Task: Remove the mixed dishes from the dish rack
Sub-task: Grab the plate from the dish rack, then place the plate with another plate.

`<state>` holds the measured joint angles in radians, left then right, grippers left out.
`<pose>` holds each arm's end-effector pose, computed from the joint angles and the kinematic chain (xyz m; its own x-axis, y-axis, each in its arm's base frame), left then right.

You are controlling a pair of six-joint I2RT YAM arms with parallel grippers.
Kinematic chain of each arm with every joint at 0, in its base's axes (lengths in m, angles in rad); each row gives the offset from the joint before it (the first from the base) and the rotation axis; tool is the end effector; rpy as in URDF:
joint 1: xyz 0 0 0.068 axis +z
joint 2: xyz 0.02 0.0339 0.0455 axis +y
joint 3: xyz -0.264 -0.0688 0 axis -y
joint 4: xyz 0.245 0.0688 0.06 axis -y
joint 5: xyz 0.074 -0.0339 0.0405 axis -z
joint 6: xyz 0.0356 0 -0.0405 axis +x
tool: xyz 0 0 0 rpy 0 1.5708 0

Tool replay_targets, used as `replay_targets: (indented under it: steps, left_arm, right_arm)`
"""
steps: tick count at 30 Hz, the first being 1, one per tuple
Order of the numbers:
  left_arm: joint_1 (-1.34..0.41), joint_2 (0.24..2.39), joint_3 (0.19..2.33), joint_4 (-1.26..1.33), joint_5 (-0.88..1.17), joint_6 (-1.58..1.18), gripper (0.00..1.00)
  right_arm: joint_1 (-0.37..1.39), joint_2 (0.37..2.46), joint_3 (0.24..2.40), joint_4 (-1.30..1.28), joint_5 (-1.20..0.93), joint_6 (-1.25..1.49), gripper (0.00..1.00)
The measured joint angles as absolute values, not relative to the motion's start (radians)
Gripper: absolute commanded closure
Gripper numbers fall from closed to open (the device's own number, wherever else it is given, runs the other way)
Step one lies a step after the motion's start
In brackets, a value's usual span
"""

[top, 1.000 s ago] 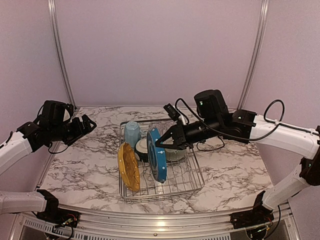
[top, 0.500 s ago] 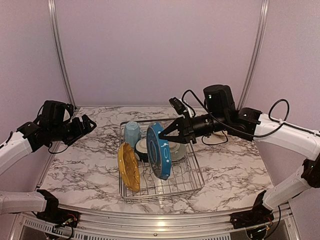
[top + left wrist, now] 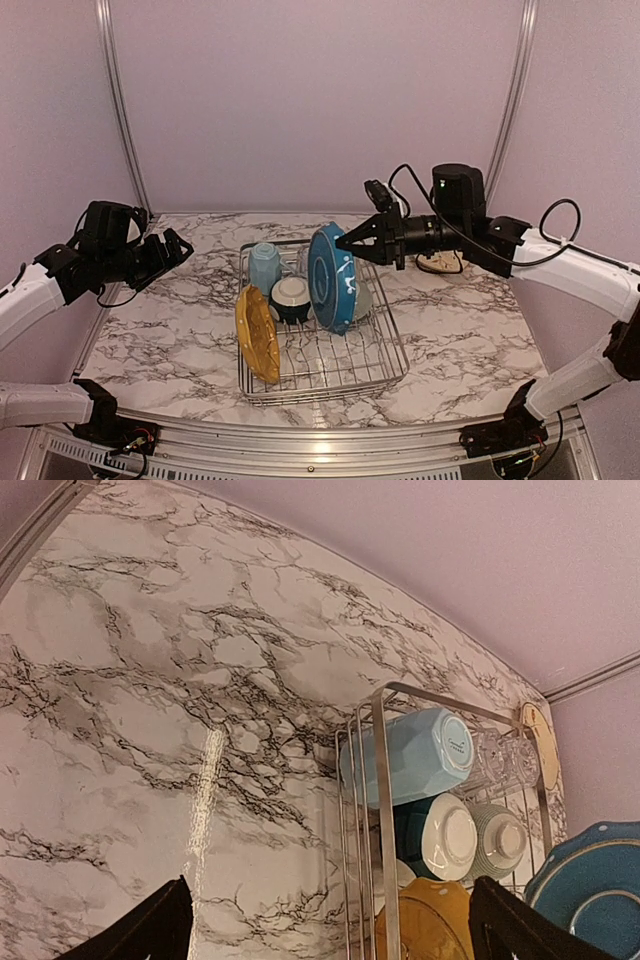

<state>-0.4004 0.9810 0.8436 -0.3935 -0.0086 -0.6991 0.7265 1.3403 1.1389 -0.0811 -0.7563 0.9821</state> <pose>0.2014 -0.0849 0.3033 -0.6033 -0.4434 -0.6629 -0.0069 0.8341 -0.5516 0.2138 0.2226 0.3524 -0.9272 -0.0147 -0.3742 -0.3685 0.2128 0.9049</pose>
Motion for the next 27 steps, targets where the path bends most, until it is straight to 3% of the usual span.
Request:
replay_targets:
  steps: [7, 27]
  left_arm:
    - [-0.400, 0.981, 0.844, -0.393, -0.009, -0.698, 0.01]
    - [-0.400, 0.978, 0.844, -0.395, -0.022, -0.681, 0.01]
  right_arm:
    - [0.618, 1.340, 1.155, -0.059, -0.788, 0.996, 1.00]
    - [0.087, 1.399, 1.306, -0.186, -0.805, 0.851, 1.00]
